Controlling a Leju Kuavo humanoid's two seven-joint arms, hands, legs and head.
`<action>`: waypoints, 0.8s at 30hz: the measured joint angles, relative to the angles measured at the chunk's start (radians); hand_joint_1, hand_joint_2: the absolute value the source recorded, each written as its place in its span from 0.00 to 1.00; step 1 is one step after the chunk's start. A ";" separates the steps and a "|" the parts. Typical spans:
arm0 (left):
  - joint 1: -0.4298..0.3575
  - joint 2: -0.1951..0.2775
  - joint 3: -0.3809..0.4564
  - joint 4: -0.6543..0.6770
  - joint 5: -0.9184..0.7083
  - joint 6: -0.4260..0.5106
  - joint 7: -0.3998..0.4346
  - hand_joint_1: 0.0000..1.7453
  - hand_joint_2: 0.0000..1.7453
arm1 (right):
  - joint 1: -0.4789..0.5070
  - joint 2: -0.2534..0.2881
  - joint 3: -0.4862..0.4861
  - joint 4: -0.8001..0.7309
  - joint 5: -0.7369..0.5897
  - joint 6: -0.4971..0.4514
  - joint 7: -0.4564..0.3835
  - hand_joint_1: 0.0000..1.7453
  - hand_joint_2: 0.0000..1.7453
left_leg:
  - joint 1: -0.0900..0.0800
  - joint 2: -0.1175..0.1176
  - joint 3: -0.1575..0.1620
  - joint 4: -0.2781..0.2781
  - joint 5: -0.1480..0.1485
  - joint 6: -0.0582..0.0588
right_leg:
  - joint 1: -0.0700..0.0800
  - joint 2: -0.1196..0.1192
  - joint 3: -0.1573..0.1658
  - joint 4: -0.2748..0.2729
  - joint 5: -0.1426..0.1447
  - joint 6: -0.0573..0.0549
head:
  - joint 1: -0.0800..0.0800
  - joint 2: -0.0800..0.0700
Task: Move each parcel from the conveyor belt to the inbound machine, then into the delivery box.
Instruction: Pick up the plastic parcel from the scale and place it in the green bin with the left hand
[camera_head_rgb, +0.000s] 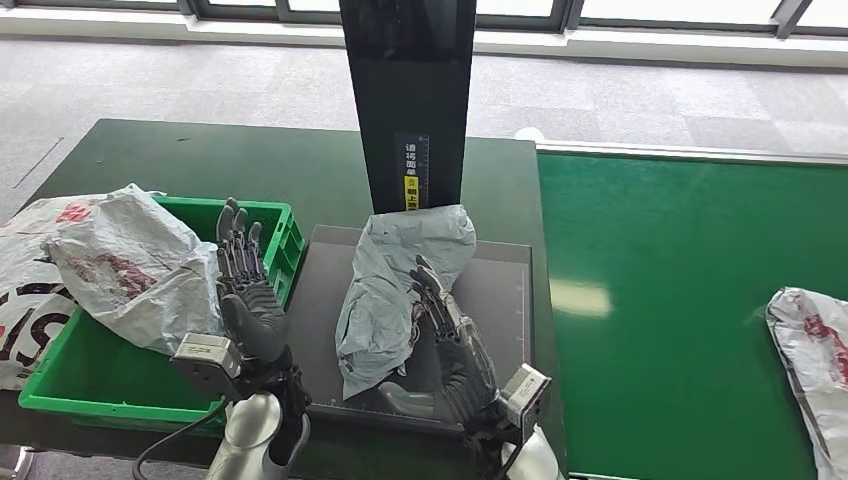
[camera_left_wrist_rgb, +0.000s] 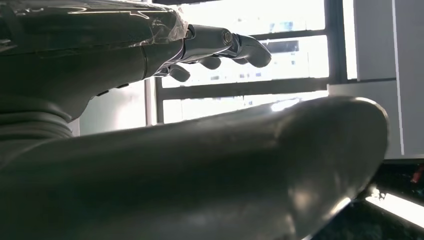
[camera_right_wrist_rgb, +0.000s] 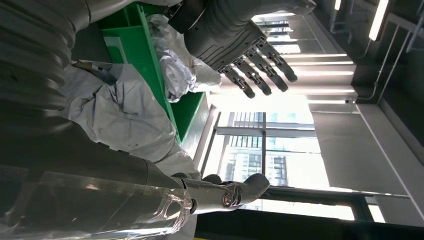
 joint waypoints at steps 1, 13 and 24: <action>0.001 0.001 -0.003 -0.002 -0.016 0.017 0.000 0.00 0.00 | 0.006 -0.002 0.000 -0.018 -0.002 0.006 0.000 0.00 1.00 | 0.000 0.000 0.000 0.000 0.000 0.000 | 0.000 0.000 0.000 0.000 0.000 0.000 | 0.000 0.000; -0.018 0.022 -0.121 0.062 -0.370 0.013 0.075 0.00 1.00 | 0.058 -0.061 0.025 -0.390 0.149 -0.365 -0.002 0.00 1.00 | -0.001 0.001 0.001 0.000 0.000 0.000 | -0.003 0.000 -0.001 0.000 0.000 0.000 | 0.000 0.000; -0.151 0.034 -0.178 0.360 -0.739 -0.111 0.328 0.00 1.00 | 0.086 -0.034 0.039 -0.660 0.433 -0.763 -0.002 0.00 1.00 | -0.001 0.001 0.001 0.001 0.000 0.000 | -0.004 0.001 0.001 0.000 0.000 0.000 | 0.000 0.000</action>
